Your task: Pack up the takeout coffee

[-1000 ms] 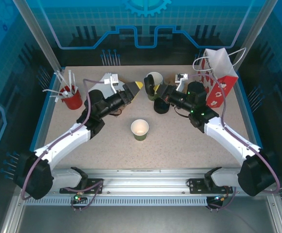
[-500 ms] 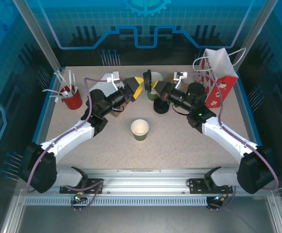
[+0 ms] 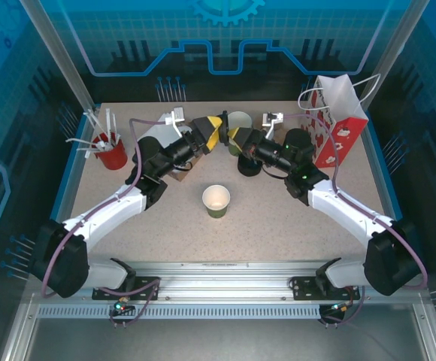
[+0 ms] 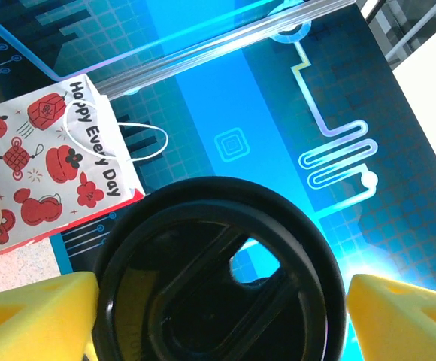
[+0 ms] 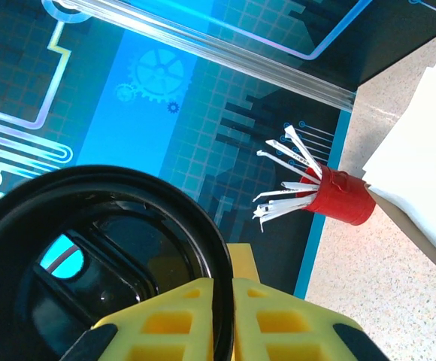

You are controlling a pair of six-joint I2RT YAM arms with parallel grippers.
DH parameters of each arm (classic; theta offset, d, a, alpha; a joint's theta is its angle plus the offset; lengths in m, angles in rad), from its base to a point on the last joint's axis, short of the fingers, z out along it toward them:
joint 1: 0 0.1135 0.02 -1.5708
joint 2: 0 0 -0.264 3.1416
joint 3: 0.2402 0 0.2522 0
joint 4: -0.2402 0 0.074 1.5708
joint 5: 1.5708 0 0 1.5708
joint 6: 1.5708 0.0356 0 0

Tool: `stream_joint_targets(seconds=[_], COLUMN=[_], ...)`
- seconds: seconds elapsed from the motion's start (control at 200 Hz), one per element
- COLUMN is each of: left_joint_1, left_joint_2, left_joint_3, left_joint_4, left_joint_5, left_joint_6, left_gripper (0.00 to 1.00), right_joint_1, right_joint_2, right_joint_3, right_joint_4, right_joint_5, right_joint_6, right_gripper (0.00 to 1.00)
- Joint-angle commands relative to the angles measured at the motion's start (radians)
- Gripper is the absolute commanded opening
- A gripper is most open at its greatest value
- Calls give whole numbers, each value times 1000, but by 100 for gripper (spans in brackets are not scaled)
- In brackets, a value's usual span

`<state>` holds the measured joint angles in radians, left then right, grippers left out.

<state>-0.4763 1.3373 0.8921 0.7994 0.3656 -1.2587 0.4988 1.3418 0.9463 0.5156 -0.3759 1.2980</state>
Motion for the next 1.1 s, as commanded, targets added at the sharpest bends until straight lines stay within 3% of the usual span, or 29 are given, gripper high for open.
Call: stream_joint_targets(seconds=[0.0, 0.575, 0.94, 1.096], left_joint_1=[-5, -5, -6, -2], left_joint_2=[7, 16, 14, -3], left_joint_3=[31, 28, 18, -3], left_joint_4=[68, 77, 93, 66], left_joint_5=[24, 32, 29, 7], left_joint_6=[-15, -36, -38, -10], left_gripper=[83, 80, 72, 70], right_joint_1=[13, 20, 26, 11], right_joint_2=[12, 26, 35, 20], right_joint_3=[22, 38, 49, 37], right_joint_4=[65, 77, 64, 41], right_joint_5=[-10, -14, -12, -8], right_joint_6=[21, 29, 19, 0], right_gripper=[13, 13, 14, 22])
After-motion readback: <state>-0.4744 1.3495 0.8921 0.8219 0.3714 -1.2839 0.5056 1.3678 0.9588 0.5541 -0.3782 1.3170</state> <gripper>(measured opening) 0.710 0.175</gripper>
